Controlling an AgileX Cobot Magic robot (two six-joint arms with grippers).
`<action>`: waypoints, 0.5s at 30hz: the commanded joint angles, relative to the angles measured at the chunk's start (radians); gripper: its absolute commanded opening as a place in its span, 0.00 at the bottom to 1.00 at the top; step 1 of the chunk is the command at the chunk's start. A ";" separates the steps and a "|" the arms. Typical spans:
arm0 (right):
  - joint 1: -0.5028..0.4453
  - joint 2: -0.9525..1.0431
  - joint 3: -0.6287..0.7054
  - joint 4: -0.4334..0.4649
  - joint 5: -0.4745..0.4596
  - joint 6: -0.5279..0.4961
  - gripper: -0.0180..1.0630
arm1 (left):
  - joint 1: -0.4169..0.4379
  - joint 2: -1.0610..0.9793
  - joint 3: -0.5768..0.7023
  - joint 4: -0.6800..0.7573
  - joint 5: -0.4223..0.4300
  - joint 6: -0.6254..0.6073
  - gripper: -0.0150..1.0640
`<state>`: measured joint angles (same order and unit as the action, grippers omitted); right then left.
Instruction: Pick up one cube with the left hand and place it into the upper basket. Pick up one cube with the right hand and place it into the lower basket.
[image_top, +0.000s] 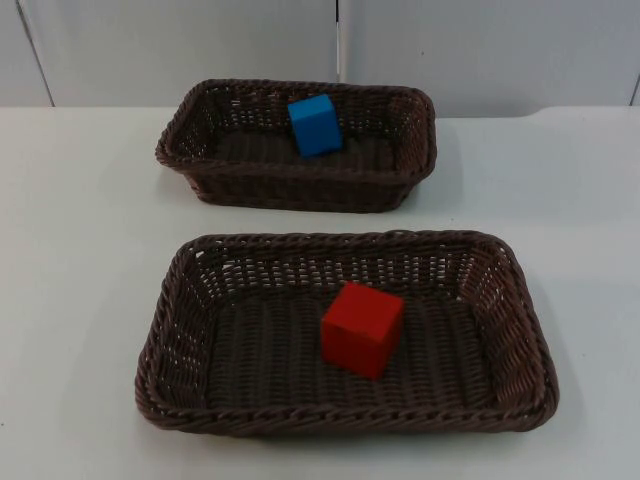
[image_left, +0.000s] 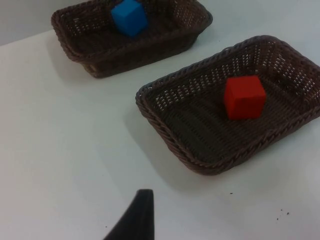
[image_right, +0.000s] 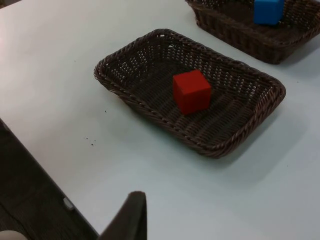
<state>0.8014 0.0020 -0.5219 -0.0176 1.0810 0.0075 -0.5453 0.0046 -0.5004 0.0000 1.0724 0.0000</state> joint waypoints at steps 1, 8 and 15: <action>0.001 -0.002 0.007 0.004 -0.004 0.002 0.99 | -0.001 -0.005 0.005 -0.012 0.003 0.000 0.99; 0.001 -0.002 0.007 0.004 -0.004 0.002 0.99 | -0.001 -0.005 0.005 -0.012 0.003 0.000 0.99; -0.001 -0.002 0.007 0.004 -0.004 0.002 0.99 | 0.061 -0.005 0.005 -0.012 0.003 0.000 0.99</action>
<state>0.8014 0.0020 -0.5219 -0.0176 1.0810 0.0075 -0.5057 0.0046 -0.5004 0.0000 1.0724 0.0000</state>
